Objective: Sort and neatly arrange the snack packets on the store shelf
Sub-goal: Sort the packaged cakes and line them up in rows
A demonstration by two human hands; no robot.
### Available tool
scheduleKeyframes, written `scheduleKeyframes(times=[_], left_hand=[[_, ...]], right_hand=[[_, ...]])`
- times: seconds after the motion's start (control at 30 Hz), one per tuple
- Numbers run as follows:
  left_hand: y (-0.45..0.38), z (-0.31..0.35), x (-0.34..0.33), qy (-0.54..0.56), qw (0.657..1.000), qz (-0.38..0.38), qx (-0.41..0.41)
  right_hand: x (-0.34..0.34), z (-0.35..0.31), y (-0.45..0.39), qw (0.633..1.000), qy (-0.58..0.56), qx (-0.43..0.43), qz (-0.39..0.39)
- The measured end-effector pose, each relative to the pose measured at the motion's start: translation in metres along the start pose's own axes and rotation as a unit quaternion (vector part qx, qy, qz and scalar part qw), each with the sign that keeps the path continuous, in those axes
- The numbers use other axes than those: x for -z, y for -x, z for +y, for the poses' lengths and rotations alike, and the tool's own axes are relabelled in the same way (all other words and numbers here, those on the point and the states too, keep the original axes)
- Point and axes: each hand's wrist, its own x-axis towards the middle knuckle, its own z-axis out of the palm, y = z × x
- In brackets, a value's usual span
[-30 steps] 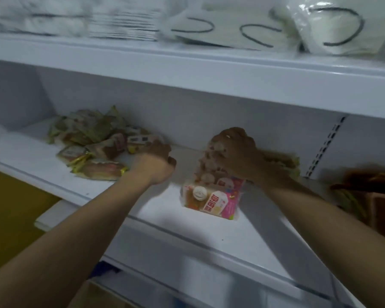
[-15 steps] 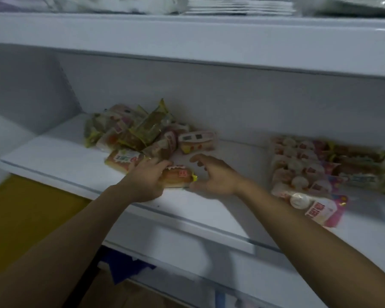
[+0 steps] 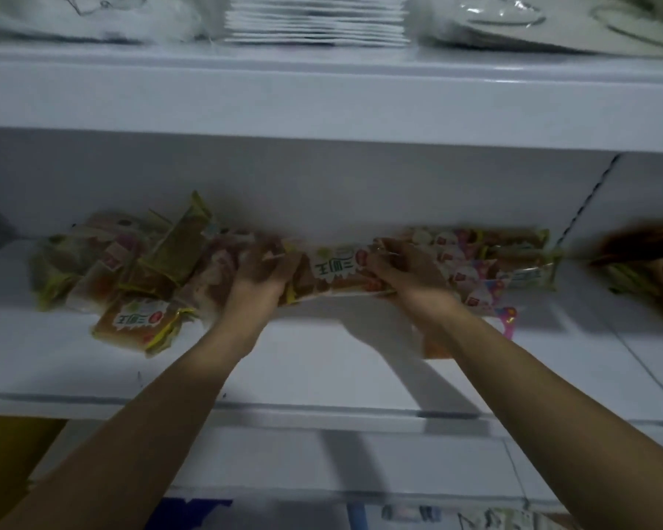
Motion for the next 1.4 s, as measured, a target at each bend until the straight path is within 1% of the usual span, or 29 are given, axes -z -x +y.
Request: scheduleKeyframes(times=[0.07,0.17,0.2,0.27,0.33,0.4,0.43,0.5,0.57,0.6,0.63,0.67,0.7,0.73,0.8,0.87,0.93,1.0,1.07,1.13,1.2,1.3,1.33,1.4], left_hand=[[-0.006,0.003,-0.015,0.048,0.999,-0.011,0.021],[-0.012,0.006,-0.033,0.091,0.996,-0.018,0.011],[-0.012,0.008,-0.038,0.121,0.992,-0.035,0.017],[-0.012,0.013,-0.051,0.208,0.973,-0.085,0.054],[-0.010,0.018,-0.070,0.297,0.947,-0.094,0.081],[-0.008,0.023,-0.092,0.356,0.926,-0.066,0.107],[-0.006,0.027,-0.104,0.351,0.927,-0.059,0.113],[-0.001,0.037,-0.127,0.298,0.946,-0.053,0.117],[0.000,0.045,-0.148,0.232,0.964,-0.055,0.116],[-0.001,0.048,-0.158,0.174,0.978,-0.059,0.095],[-0.002,0.052,-0.167,0.094,0.992,-0.067,0.056],[-0.001,0.059,-0.178,0.013,0.996,-0.089,0.010],[0.001,0.066,-0.189,-0.049,0.991,-0.122,-0.031],[0.005,0.074,-0.202,-0.082,0.983,-0.154,-0.058],[0.012,0.086,-0.227,-0.082,0.979,-0.175,-0.068],[0.016,0.094,-0.247,-0.067,0.980,-0.181,-0.056],[0.020,0.096,-0.261,-0.117,0.969,-0.209,-0.055],[0.023,0.096,-0.272,-0.173,0.951,-0.250,-0.059],[0.026,0.097,-0.278,-0.216,0.938,-0.264,-0.067],[0.022,0.096,-0.283,-0.239,0.933,-0.257,-0.076],[0.019,0.096,-0.287,-0.234,0.938,-0.243,-0.075],[0.014,0.090,-0.299,-0.234,0.948,-0.206,-0.056],[0.012,0.087,-0.305,-0.252,0.946,-0.194,-0.060],[0.008,0.083,-0.317,-0.310,0.929,-0.183,-0.085]], right_hand=[[0.018,0.000,0.001,1.000,0.017,0.018,-0.002],[0.037,-0.003,0.001,1.000,-0.004,0.028,0.009],[0.042,-0.003,0.001,0.999,-0.037,0.028,0.012],[0.052,-0.005,0.002,0.992,-0.127,0.017,0.008],[0.063,-0.010,0.006,0.982,-0.188,0.008,-0.011],[0.079,-0.012,0.010,0.988,-0.154,0.010,0.000],[0.088,-0.014,0.012,0.993,-0.113,0.012,0.017],[0.111,-0.018,0.016,0.998,-0.050,0.021,0.027],[0.139,-0.021,0.018,0.999,-0.004,0.048,-0.001],[0.153,-0.023,0.017,0.998,0.014,0.063,-0.015],[0.167,-0.026,0.017,0.997,0.026,0.073,-0.025],[0.179,-0.031,0.018,0.996,0.030,0.077,-0.037],[0.192,-0.035,0.018,0.995,0.035,0.082,-0.053],[0.202,-0.037,0.019,0.993,0.040,0.089,-0.066],[0.221,-0.039,0.022,0.991,0.055,0.102,-0.063],[0.240,-0.035,0.022,0.993,0.045,0.109,-0.024],[0.262,-0.029,0.022,0.995,-0.005,0.095,0.020],[0.285,-0.023,0.024,0.993,-0.074,0.075,0.050],[0.305,-0.017,0.026,0.989,-0.127,0.055,0.055],[0.319,-0.012,0.028,0.987,-0.150,0.041,0.042],[0.327,-0.007,0.029,0.991,-0.127,0.035,0.038],[0.338,0.004,0.031,0.998,0.001,0.040,0.049],[0.342,0.009,0.029,0.997,0.036,0.038,0.051],[0.346,0.020,0.024,0.994,0.085,0.028,0.058]])
